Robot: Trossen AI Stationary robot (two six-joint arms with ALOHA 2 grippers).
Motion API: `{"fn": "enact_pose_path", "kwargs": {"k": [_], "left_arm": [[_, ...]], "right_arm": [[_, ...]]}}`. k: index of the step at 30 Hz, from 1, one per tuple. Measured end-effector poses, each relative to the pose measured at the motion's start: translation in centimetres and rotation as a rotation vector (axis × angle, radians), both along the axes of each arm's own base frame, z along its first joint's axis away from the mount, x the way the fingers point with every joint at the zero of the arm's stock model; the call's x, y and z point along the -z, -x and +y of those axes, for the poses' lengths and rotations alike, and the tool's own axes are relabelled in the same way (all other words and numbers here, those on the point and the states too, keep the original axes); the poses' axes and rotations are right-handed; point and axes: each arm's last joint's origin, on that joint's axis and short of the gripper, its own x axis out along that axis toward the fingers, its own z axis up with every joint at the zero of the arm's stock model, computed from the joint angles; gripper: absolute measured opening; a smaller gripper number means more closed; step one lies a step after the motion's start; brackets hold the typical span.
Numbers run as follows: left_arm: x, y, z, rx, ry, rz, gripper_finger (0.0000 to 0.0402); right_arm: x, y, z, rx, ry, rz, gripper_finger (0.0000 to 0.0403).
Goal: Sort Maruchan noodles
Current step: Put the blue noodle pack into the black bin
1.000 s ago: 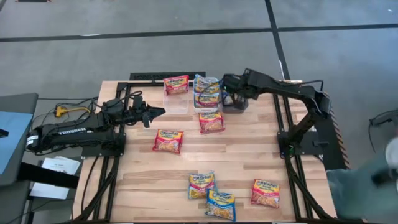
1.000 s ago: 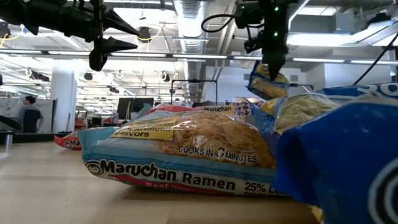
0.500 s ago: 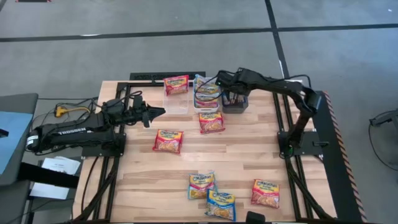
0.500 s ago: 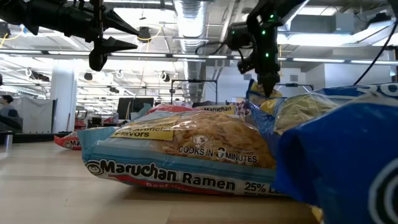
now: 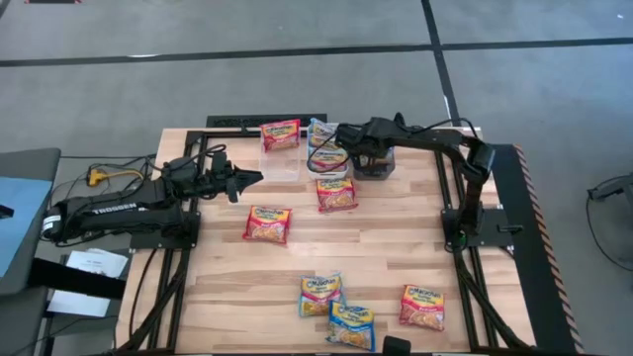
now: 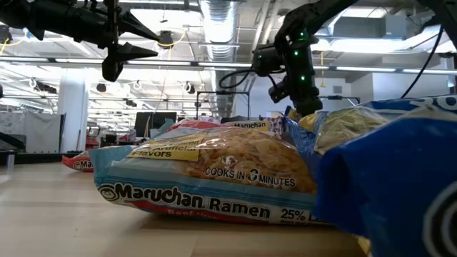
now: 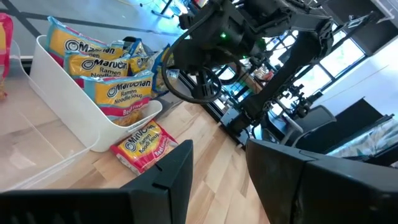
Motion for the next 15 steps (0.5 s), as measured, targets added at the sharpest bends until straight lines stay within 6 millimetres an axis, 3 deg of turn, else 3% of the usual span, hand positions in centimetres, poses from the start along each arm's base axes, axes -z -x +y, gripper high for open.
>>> {"fn": "enact_pose_path", "kwargs": {"k": [15], "left_arm": [[0.01, 0.00, 0.00, 0.001, -0.007, 0.003, 0.0135]], "right_arm": [[0.65, -0.94, 0.89, -0.038, -0.143, -0.080, 0.0007]]}}
